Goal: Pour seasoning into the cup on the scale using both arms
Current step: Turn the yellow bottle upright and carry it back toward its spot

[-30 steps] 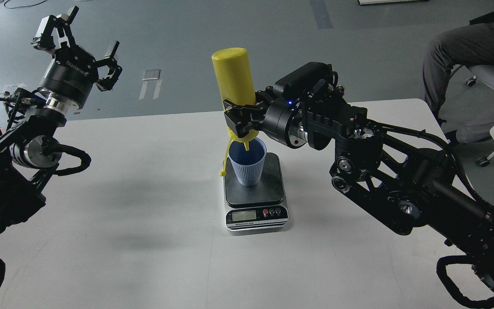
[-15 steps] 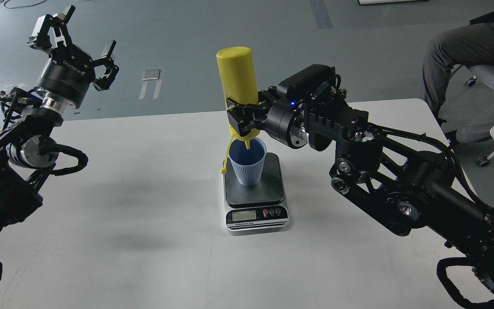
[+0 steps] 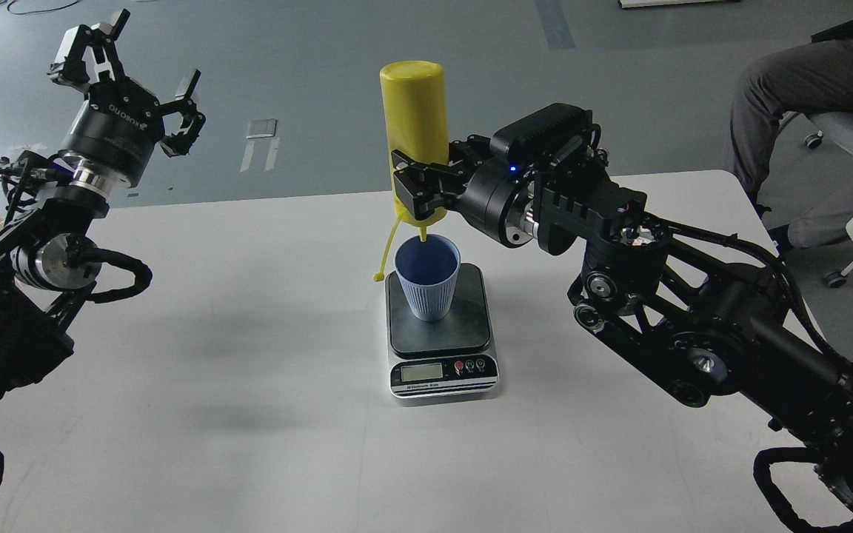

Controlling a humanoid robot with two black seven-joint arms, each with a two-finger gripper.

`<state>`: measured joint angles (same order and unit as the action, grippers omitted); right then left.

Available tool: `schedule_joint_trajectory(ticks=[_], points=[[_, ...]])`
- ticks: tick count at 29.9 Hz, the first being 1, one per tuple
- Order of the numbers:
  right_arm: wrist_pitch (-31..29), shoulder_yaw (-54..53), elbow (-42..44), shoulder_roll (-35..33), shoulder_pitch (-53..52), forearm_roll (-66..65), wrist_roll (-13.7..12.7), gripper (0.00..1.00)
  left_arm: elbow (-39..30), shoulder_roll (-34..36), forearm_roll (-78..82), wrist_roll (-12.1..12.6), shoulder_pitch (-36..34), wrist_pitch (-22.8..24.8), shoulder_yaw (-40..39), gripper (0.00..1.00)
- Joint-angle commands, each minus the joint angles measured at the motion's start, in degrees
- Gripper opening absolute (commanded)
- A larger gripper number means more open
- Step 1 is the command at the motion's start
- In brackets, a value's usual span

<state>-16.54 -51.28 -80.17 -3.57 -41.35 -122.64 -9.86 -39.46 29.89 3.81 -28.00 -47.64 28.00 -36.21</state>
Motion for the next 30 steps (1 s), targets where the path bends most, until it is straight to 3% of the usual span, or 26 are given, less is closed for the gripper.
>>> schedule_joint_trajectory(ticks=[1,11,14,17,20,26,30], points=[[-0.51,-7.07,-0.08,0.93,0.83,11.17,-0.69,0.00,0.00,0.00,-0.03,0.00,0.00,0.00,0.09,0.98],[-0.87,-22.53,3.78,-3.37,2.58,56.33,-1.65,0.00,0.00,-0.18,0.05,0.00,0.00,0.00,0.18,0.98],[-1.04,-29.64,6.33,-3.46,4.34,64.43,-4.37,0.00,0.00,-0.18,0.05,0.00,-0.09,0.00,0.18,0.98],[-1.04,-32.82,10.45,-4.25,5.40,72.85,-5.43,0.00,0.00,-0.27,0.05,0.00,-0.09,0.00,0.18,0.98],[-0.08,-34.59,15.20,-6.36,6.54,85.32,-5.43,0.00,0.00,-0.44,-0.03,0.00,-0.09,0.00,0.18,0.98],[3.35,-36.26,15.75,-6.11,11.72,109.77,-5.35,0.00,0.00,-0.62,-0.03,0.00,-0.09,0.00,0.18,0.98],[4.14,-38.36,15.57,-3.47,14.80,114.99,-5.08,0.00,0.00,-0.71,0.05,0.00,-0.09,0.00,0.18,0.98]])
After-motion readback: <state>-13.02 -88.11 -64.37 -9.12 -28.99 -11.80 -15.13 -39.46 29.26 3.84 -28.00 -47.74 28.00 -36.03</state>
